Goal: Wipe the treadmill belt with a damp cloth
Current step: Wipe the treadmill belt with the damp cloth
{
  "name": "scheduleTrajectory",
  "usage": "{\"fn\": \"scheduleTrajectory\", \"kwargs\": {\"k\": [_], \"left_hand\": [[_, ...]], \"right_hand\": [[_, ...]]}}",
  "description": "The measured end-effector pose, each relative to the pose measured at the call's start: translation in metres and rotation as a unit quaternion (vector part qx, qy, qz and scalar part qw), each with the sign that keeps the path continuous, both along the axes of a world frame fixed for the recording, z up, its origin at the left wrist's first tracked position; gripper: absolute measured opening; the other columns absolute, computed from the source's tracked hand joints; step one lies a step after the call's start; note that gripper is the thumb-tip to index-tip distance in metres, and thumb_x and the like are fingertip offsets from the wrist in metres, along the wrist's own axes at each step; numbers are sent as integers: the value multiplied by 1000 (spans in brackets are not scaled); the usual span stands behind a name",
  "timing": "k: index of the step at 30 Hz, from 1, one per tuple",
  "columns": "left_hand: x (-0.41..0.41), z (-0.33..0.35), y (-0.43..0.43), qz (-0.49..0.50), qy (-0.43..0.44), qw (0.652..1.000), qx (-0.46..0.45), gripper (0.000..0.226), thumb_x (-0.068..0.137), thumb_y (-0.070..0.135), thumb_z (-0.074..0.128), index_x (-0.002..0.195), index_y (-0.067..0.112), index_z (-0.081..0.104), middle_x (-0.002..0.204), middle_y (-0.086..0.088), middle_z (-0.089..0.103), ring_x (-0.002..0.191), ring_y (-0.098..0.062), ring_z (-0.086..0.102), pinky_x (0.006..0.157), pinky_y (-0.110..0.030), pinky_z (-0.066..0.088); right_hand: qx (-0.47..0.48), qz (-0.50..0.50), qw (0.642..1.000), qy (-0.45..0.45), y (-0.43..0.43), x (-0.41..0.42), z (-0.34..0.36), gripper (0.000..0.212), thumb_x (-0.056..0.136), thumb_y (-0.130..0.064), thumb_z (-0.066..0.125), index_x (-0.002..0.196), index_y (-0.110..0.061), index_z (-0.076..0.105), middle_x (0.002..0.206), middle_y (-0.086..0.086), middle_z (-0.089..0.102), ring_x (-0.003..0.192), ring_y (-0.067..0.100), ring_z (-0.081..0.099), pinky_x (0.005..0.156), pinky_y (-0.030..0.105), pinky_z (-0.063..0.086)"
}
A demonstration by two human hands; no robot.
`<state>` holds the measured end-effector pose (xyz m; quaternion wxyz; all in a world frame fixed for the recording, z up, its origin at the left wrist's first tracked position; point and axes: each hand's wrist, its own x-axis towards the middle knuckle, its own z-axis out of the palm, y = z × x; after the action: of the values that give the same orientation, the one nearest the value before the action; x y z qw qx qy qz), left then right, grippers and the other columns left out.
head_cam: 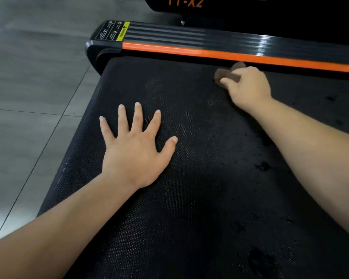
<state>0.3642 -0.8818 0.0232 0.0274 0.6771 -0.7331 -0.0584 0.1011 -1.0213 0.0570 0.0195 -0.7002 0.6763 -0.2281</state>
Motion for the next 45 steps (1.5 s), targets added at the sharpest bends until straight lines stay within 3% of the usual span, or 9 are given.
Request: {"fn": "scheduleTrajectory", "kwargs": {"k": [7,12,17,22,28,33,37,39,45], "left_hand": [[0,-1,0,-3,-11,1000,0,85,89,80,0,163,39,3,173,-8,-3,157,-37,-13,120,-70,-8],[-1,-3,-1,-1,-12,1000,0,85,89,81,0,163,40,3,173,-7,-3,157,-37,-13,120,-70,-8],[-1,-3,-2,-1,-18,1000,-1,85,89,80,0,163,39,3,173,-8,-3,157,-38,-12,119,-71,-7],[0,-2,-2,6,14,1000,4,77,94,73,0,163,39,8,173,-6,-1,158,-35,-12,120,-69,-10],[2,-2,-5,-4,0,1000,19,65,102,58,11,163,39,1,173,-7,-8,157,-36,-17,119,-70,-12],[1,2,-4,-4,13,999,36,62,104,55,16,164,38,5,173,-6,-7,157,-34,-16,119,-68,-14],[13,12,-1,-22,109,993,26,55,106,39,33,161,32,27,173,-2,8,159,-23,-6,122,-63,-14],[20,12,12,-36,89,995,28,57,106,38,33,161,28,26,173,-2,9,159,-22,-3,124,-62,-10],[19,0,51,-33,40,999,-11,72,98,55,9,163,27,20,173,-5,9,159,-27,-3,125,-60,-7]], "right_hand": [[41,221,974,-3,89,32,-10,25,90,-45,67,107,-31,77,99,8,60,90,30,59,77,38,48],[2,16,1000,-4,29,16,-6,31,96,-46,61,111,-24,75,112,13,59,104,38,58,84,36,43],[60,240,969,-12,120,35,-11,30,91,-52,61,106,-31,77,99,6,61,89,29,60,80,40,49],[-7,28,999,16,52,6,-7,35,94,-52,58,106,-25,76,106,13,61,99,38,60,78,35,43],[60,230,971,-23,142,34,-10,31,91,-53,59,108,-34,76,99,4,59,89,28,59,79,39,48],[-8,8,1000,17,73,23,-8,33,96,-49,59,112,-24,74,110,13,58,102,39,58,87,42,47],[12,173,985,-22,146,63,-16,22,93,-46,63,109,-35,75,100,4,57,91,30,58,81,40,47],[43,245,968,-27,170,62,-10,22,93,-46,64,107,-34,75,94,2,56,86,26,56,77,39,44],[-2,65,998,2,80,67,-8,29,97,-48,59,110,-26,74,105,7,54,102,35,58,88,44,47]]}}
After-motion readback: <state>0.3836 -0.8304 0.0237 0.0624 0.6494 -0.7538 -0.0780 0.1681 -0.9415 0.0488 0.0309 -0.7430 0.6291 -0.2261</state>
